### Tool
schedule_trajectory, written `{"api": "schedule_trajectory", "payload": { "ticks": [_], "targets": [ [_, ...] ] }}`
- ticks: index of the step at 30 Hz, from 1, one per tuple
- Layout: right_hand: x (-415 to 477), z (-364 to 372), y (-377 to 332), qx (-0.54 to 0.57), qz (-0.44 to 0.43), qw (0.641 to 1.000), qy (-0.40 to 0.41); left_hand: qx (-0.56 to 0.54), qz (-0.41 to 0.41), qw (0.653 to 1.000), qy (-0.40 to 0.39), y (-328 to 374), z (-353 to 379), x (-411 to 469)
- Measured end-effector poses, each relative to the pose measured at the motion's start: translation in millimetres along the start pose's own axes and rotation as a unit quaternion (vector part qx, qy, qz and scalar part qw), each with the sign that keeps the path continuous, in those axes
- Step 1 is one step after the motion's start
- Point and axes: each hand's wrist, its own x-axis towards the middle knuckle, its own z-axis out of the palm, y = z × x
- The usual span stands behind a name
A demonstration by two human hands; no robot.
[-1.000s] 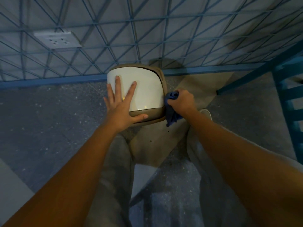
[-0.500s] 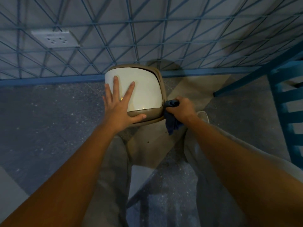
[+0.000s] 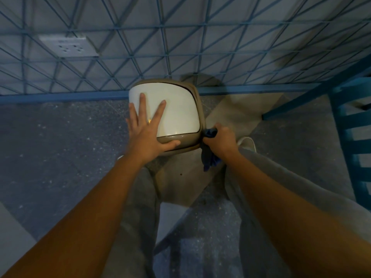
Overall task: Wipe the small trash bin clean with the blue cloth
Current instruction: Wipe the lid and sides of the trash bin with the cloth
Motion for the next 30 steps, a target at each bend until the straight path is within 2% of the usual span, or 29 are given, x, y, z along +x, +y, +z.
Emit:
{"api": "schedule_trajectory", "payload": {
  "ticks": [13, 18, 22, 27, 30],
  "targets": [
    [37.3, -12.2, -35.5, -0.091, -0.029, 0.995, 0.022, 0.001, -0.008, 1.0, 0.003, 1.6, 0.4, 0.9],
    [18.2, -1.4, -19.5, 0.014, 0.022, 0.998, 0.06, -0.001, -0.016, 1.0, 0.011, 4.0, 3.7, 0.1],
    [-8.0, 17.2, -10.7, 0.126, 0.097, 0.982, 0.097, 0.0, -0.018, 1.0, 0.006, 5.9, 3.9, -0.5],
    [-30.2, 58.1, -24.0, 0.273, 0.198, 0.934, 0.114, 0.001, -0.02, 1.0, 0.01, 6.5, 3.9, -0.9],
    [-39.2, 82.6, -42.5, 0.368, 0.258, 0.888, 0.098, -0.006, -0.015, 1.0, 0.01, 4.6, 3.3, -0.6]
  ]
}}
